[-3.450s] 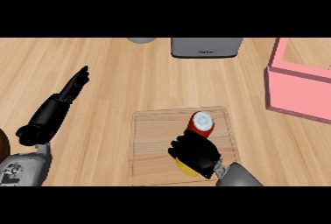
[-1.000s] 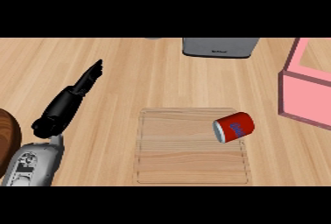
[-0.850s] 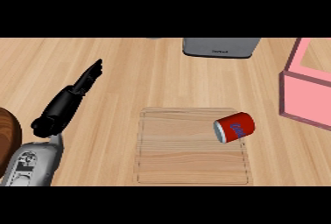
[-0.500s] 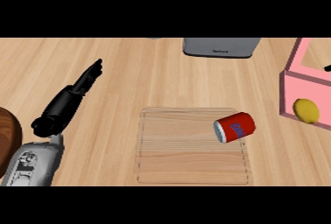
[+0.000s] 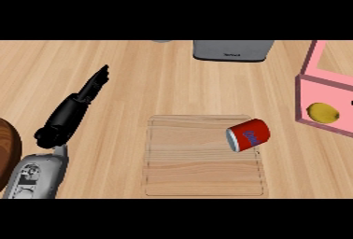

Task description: Pick the lemon from the cutting board and place it in the cardboard box

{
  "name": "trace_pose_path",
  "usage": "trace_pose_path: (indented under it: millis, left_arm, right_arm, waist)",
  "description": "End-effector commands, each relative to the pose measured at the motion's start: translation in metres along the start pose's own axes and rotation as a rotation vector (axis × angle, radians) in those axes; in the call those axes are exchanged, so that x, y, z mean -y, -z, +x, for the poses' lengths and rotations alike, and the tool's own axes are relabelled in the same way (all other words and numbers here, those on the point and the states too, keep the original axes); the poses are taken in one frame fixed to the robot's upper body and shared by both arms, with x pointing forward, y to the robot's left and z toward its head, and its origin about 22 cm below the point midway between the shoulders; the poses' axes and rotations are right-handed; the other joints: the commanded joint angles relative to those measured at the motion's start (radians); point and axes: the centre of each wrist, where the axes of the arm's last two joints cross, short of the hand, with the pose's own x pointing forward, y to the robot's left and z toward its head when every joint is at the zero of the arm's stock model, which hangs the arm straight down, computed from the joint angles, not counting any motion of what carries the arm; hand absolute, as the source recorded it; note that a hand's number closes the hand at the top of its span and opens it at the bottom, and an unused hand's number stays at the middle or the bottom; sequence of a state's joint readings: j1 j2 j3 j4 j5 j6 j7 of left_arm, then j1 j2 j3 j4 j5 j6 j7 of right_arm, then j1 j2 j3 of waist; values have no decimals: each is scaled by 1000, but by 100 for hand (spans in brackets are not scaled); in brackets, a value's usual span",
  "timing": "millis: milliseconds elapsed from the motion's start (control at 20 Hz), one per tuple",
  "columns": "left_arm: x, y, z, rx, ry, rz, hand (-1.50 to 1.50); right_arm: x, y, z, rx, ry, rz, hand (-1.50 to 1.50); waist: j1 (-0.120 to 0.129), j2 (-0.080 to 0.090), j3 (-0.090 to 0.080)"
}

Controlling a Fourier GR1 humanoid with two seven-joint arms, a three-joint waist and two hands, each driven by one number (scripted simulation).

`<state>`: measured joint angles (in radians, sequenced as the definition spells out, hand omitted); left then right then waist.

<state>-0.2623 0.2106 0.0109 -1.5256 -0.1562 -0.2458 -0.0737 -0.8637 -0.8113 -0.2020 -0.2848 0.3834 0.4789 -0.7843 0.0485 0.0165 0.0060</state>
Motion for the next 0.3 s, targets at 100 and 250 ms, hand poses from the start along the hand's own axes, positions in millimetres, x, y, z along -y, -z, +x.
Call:
trace_pose_path:
  millis: [100, 250]
  left_arm:
    - [4, 4, 6, 21, 7, 4, 0]
    - [-9, 3, 6, 14, 14, 4, 0]
  right_arm:
    - [25, -20, -1, 36, 391, -76, -150]
    - [44, -38, 1, 19, 425, -137, -150]
  waist:
    - [9, 10, 1]
    - [12, 14, 3]
